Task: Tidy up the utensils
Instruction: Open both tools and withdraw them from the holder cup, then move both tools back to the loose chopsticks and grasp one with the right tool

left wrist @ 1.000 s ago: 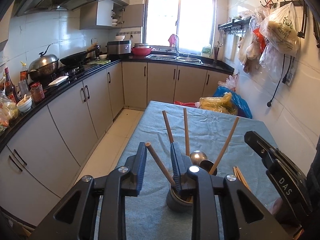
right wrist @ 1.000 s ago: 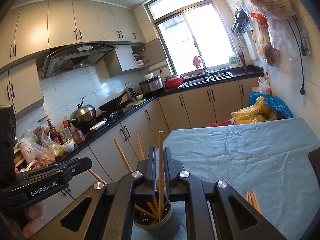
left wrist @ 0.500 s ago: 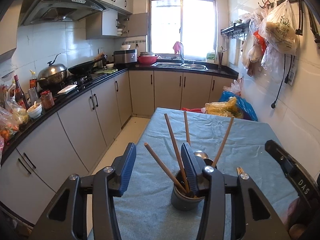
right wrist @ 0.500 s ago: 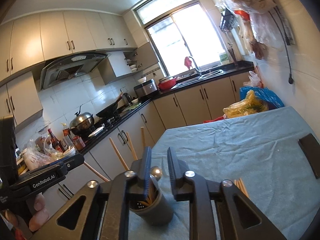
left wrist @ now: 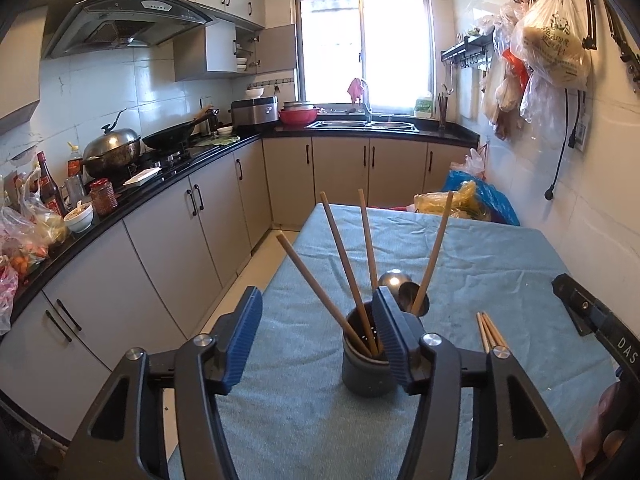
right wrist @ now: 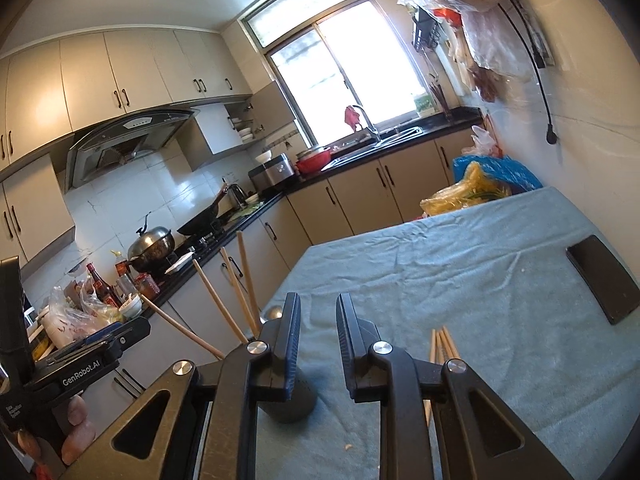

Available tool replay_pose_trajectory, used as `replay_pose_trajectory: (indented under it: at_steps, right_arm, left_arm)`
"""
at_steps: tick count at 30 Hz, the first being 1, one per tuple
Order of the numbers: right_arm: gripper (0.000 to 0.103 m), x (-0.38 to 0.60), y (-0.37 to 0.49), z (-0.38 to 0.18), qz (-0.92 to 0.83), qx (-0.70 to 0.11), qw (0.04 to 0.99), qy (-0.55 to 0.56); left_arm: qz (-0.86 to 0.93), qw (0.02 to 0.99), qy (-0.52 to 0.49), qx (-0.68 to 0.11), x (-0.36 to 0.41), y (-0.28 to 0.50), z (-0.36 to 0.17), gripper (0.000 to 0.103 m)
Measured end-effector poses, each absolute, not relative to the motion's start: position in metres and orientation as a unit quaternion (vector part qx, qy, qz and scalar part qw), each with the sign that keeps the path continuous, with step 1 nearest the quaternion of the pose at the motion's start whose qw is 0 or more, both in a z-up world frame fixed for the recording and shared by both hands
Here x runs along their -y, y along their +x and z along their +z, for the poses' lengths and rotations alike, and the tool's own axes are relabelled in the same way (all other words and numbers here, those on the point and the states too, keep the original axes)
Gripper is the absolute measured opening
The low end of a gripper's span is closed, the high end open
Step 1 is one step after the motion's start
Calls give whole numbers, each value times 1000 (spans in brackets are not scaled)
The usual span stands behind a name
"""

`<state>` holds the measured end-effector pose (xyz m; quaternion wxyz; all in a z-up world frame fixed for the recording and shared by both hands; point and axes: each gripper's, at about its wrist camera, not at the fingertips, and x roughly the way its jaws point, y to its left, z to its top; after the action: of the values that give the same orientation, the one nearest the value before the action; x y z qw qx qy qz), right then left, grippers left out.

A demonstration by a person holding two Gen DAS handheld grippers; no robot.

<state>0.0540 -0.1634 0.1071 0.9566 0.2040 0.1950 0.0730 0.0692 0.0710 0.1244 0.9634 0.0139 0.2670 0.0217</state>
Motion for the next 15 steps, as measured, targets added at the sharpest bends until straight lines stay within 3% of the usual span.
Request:
replay_pose_trajectory:
  at_steps: [5,9,15]
  right_arm:
    - [22,171,48,100,68,-203,954,210]
    - [29,175,43,95,63,-208,953,213]
    - [33,184,33,88,53,-214,951,216]
  left_arm:
    - [28,963,23,-266,-69,63,121,63]
    - [31,964,29,-264,-66,56,117,72]
    - [27,961,40,-271,-54,47,107,75]
